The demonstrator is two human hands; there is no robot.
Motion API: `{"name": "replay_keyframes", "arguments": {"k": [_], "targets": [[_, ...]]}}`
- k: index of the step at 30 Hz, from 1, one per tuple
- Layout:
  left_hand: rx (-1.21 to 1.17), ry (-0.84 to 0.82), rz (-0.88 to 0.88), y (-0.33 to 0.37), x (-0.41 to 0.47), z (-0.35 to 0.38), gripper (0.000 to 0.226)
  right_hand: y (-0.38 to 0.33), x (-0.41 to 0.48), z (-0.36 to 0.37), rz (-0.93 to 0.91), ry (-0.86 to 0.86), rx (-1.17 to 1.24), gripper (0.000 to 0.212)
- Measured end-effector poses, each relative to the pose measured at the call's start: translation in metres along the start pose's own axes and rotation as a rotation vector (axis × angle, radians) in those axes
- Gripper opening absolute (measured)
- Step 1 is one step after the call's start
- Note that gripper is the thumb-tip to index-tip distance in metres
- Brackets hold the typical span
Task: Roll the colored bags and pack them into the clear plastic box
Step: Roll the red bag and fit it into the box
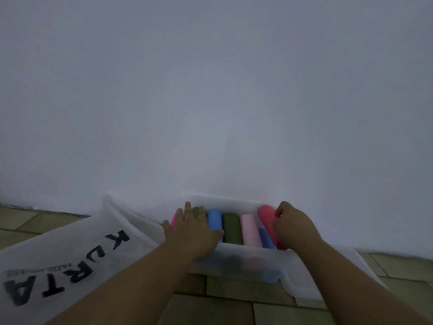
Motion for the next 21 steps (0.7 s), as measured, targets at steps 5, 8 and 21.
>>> {"name": "replay_keyframes", "arguments": {"k": [5, 8, 21], "targets": [[0.057, -0.008, 0.019, -0.004, 0.007, 0.009, 0.087, -0.029, 0.011, 0.047, -0.186, -0.228, -0.462, 0.034], [0.073, -0.034, 0.023, -0.001, 0.003, 0.007, 0.084, -0.034, 0.01, 0.051, -0.226, -0.358, -0.615, 0.045], [0.356, -0.212, 0.293, 0.034, -0.002, 0.019, 0.078, -0.045, -0.014, 0.081, -0.472, -0.471, -0.669, 0.047]]}}
Point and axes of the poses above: each hand's wrist, its own x-axis towards the middle knuckle, its own z-axis out of the palm, y = z × x, the point moved 8 cm from there along x, towards the middle knuckle, and after that the axes turned 9 degrees about -x, right-handed, at the moved point
